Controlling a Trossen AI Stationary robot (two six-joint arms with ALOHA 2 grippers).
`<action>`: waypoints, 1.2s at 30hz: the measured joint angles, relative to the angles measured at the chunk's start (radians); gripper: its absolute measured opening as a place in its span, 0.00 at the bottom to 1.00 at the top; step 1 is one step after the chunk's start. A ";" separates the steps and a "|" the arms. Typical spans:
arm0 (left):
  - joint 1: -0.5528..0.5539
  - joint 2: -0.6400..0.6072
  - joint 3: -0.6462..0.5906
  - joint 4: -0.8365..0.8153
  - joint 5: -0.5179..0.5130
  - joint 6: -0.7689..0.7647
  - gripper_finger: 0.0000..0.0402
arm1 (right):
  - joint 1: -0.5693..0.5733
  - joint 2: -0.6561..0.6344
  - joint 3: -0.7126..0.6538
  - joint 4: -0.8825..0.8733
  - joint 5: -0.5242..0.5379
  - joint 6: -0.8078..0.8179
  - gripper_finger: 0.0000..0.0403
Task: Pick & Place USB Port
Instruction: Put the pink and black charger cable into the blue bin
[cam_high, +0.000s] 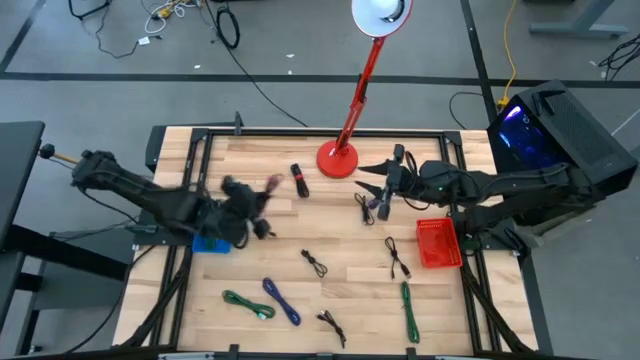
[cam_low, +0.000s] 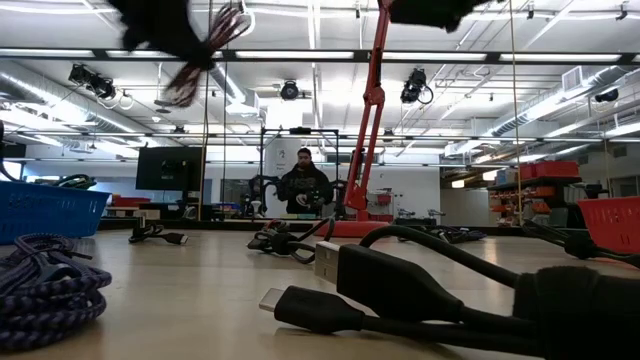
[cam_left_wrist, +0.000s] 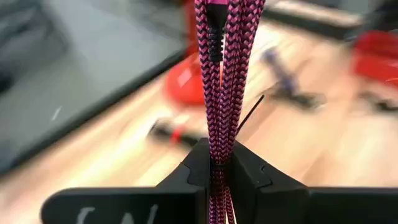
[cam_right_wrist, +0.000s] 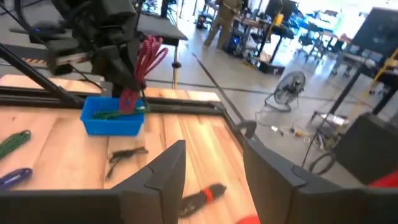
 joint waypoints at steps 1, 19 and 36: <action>-0.033 -0.008 0.000 -0.091 -0.022 -0.119 0.08 | 0.000 -0.012 -0.022 0.000 0.010 0.008 0.39; -0.277 0.004 -0.003 -0.822 0.307 -1.187 0.08 | 0.000 -0.125 -0.291 0.300 0.032 0.080 0.33; -0.298 0.067 -0.122 -0.738 0.490 -1.330 0.08 | 0.001 -0.125 -0.291 0.284 0.020 0.078 0.33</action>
